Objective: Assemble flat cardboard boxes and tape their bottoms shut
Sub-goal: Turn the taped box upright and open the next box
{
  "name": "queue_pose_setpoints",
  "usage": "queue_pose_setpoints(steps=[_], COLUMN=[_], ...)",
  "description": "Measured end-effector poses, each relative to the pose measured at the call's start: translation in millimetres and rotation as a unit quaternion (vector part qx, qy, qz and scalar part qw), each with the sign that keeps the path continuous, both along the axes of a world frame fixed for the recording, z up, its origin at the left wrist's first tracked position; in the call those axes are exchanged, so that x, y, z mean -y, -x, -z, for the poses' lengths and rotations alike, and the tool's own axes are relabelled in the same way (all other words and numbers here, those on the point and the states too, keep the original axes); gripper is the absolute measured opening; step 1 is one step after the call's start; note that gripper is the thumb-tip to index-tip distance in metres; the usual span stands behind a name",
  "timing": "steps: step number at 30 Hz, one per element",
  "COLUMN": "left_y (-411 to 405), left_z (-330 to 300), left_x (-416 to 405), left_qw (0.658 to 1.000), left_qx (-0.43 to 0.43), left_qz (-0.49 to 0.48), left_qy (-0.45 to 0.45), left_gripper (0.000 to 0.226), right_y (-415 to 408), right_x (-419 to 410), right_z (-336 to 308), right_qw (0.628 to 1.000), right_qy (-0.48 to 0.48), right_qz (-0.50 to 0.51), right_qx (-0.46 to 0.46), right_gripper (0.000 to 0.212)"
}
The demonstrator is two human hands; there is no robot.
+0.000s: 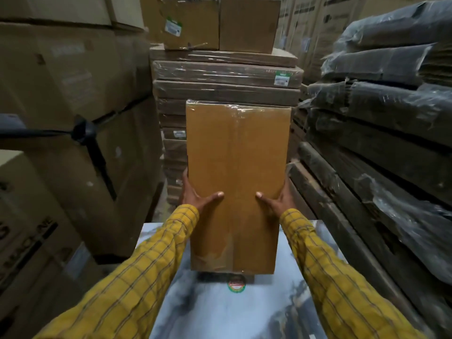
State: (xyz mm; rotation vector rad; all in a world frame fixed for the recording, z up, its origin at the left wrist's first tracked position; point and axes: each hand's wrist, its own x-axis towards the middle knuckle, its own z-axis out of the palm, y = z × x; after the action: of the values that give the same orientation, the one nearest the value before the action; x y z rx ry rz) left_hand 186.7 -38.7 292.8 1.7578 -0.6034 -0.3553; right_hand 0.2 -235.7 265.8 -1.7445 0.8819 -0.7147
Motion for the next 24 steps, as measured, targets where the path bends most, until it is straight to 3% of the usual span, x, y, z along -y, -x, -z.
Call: queue_pose_setpoints(steps=[8,12,18,21,24], left_y=[5.8,-4.0,-18.7,-32.9,-50.2], left_z=[21.1,-16.9,-92.5,-125.1,-156.3], left_x=[-18.2,-22.4,-25.8,-24.3,-23.3], left_qw=[0.999,0.996,0.988,0.998,0.998], left_qx=[0.035,0.048,0.076,0.024,-0.05], left_qz=[0.009,0.023,0.007,-0.027,-0.013], left_qy=[0.021,0.073,0.135,0.057,-0.033], left_gripper=[0.123,0.109,0.097,0.106,0.13], right_y=[15.4,13.1,7.0,5.5,13.6], right_x=[-28.9,-38.5,-51.3,-40.4,-32.2], right_z=[-0.7,-30.5,-113.0,-151.3,-186.2], right_qw=[1.0,0.999,0.994,0.983,0.986], right_qy=[-0.01,-0.003,0.015,-0.097,-0.143], right_qz=[0.002,0.017,0.024,0.031,0.022], right_qx=[0.011,0.045,0.101,0.151,0.086], right_gripper=[0.123,0.115,0.083,0.084,0.086])
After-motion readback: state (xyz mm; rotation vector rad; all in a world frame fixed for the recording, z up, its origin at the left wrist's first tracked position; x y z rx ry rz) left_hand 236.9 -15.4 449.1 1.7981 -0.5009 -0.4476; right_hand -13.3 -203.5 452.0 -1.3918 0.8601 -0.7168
